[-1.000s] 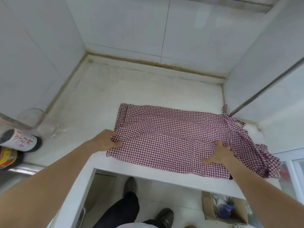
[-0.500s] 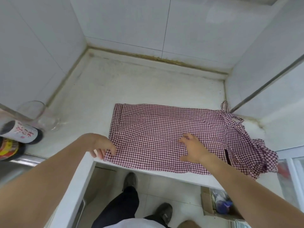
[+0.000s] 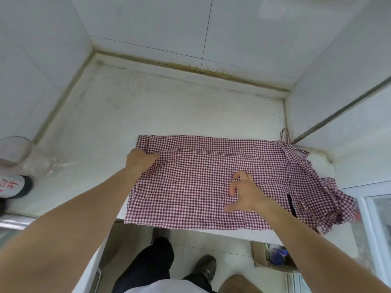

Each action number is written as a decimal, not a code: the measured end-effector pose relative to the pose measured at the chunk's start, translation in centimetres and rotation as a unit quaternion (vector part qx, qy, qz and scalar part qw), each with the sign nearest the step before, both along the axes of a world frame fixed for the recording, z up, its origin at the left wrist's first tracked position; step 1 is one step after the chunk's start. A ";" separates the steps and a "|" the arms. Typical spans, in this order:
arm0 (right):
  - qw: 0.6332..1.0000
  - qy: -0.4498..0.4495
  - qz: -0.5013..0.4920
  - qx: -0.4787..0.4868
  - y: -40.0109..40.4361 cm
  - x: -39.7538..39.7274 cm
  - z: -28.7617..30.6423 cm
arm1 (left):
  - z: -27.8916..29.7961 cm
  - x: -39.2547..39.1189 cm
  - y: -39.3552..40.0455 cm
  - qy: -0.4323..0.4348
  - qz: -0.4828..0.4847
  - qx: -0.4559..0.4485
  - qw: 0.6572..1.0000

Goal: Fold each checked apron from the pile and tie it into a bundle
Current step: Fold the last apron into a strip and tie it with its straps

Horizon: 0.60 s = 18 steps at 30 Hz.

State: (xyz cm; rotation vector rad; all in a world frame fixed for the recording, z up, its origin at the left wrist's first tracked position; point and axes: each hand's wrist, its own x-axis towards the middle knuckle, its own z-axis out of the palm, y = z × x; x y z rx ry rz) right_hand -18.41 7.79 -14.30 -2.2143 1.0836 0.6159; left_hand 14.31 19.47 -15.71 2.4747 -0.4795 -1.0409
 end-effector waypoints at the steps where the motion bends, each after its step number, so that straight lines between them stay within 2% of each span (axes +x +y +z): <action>1: 1.000 -0.012 -0.022 0.005 -0.1 0.0 0.0 | 0.0 0.2 -0.5 -0.002 0.014 -0.009 1.000; 3: 0.997 -0.038 -0.069 0.002 -0.4 0.3 -0.1 | -0.3 0.7 -1.3 0.013 0.055 -0.028 0.998; 6: 0.989 -0.059 -0.129 -0.036 -0.7 0.8 -0.8 | -0.4 1.3 -1.8 0.047 0.048 -0.023 0.997; 10: 0.981 -0.058 -0.166 -0.086 -0.9 1.9 -1.7 | -0.3 2.1 -1.8 0.108 0.108 -0.040 0.987; 12: 0.977 -0.066 -0.167 -0.112 -0.7 2.4 -1.6 | -0.3 2.7 -1.4 0.109 0.106 -0.047 0.987; 14: 0.976 -0.071 -0.154 -0.137 -0.5 2.8 -1.6 | -0.5 3.3 -0.9 0.088 0.072 -0.045 0.993; 18: 0.982 -0.051 -0.126 -0.132 -0.3 3.1 -2.1 | -0.4 3.7 -0.4 -0.030 -0.015 -0.015 0.999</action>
